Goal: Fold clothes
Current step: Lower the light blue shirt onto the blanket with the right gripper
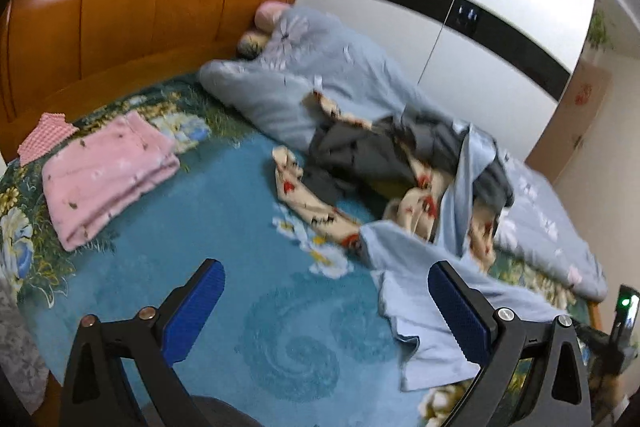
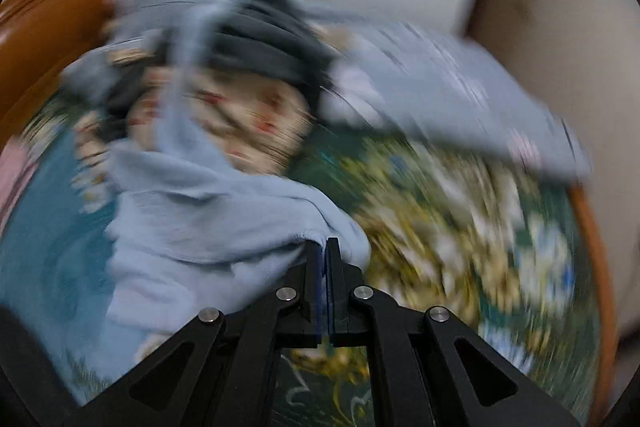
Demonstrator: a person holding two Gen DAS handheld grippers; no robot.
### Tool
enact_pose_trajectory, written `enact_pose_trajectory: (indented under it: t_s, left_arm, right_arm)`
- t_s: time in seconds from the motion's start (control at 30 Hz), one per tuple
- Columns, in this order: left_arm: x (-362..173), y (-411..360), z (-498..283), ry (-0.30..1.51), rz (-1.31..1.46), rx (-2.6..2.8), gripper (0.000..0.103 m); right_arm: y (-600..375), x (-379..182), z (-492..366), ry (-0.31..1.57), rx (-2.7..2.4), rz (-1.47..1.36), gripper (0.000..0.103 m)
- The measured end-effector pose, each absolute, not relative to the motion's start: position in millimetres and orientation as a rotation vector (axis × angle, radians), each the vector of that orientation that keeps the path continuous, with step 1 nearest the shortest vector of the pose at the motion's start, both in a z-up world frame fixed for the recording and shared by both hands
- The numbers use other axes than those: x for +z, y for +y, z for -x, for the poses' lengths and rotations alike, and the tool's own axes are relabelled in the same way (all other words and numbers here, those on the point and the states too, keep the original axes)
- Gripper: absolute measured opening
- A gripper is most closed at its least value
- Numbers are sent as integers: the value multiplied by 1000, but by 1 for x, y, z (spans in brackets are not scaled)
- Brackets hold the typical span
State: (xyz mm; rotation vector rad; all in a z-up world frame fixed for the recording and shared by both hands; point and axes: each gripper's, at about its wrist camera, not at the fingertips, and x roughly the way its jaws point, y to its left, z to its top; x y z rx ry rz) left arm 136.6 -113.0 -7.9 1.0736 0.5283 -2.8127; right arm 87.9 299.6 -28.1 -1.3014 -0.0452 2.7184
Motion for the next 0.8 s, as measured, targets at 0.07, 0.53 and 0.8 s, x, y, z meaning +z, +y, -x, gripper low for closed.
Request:
enact_pose_trajectory:
  t_s: [0.07, 0.53, 0.8]
  left_arm:
    - [-20, -106, -129, 539, -1132, -2785, 103]
    - [-74, -66, -90, 511, -1364, -2744, 103]
    - [-93, -60, -83, 530, -1401, -2728, 103]
  right_arm:
    - [334, -50, -84, 89, 2598, 1363, 1]
    - [350, -60, -64, 187, 2499, 1554, 35]
    - [291, -37, -62, 43, 2708, 1481, 62]
